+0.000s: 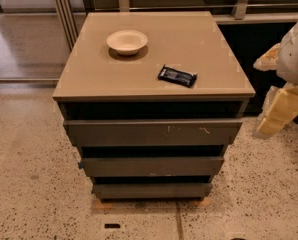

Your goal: Open middle drawer

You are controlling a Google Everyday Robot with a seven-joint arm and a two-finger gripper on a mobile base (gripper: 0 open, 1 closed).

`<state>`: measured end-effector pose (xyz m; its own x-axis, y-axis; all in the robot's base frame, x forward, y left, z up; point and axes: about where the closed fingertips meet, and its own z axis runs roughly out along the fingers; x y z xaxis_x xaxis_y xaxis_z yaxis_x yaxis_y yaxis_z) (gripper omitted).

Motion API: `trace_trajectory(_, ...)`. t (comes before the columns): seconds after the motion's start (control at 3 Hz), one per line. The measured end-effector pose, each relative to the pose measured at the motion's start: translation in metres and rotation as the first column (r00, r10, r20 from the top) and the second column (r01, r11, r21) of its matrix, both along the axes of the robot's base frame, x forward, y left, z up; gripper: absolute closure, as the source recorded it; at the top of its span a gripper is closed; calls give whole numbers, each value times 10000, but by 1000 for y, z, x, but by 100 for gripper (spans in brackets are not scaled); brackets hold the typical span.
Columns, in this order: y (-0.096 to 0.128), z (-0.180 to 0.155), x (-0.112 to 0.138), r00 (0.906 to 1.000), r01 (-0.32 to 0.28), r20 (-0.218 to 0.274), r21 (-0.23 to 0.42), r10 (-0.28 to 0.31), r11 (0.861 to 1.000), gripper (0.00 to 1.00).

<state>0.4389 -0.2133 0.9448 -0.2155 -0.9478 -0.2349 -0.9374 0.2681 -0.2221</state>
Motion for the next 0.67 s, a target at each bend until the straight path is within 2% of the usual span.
trace_trajectory(0.33, 16, -77, -3, 9980, -274, -542, 968, 328, 9949, 42)
trace_trajectory(0.67, 38, -168, -9, 9866, -549, -1391, 2116, 857, 9758, 65)
